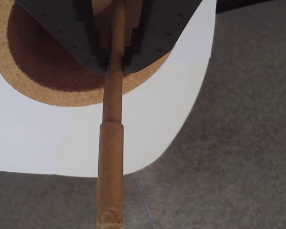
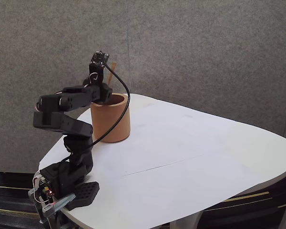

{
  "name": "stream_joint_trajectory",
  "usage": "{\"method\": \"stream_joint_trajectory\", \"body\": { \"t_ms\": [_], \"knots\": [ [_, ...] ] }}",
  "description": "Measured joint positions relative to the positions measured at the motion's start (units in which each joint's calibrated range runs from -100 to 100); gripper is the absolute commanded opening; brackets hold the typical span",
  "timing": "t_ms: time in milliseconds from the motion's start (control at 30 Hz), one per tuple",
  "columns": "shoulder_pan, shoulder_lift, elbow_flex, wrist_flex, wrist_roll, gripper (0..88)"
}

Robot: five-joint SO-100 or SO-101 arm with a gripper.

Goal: Grab the pen and put it in the pen holder.

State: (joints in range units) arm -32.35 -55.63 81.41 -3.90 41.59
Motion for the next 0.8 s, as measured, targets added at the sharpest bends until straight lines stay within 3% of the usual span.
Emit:
{"method": "stream_joint_trajectory", "body": {
  "t_ms": [467, 800],
  "knots": [
    [0.3, -11.0, 8.1, 0.0, 0.0, 0.7],
    [0.3, -18.5, 11.9, 7.8, 0.0, 0.7]
  ]
}}
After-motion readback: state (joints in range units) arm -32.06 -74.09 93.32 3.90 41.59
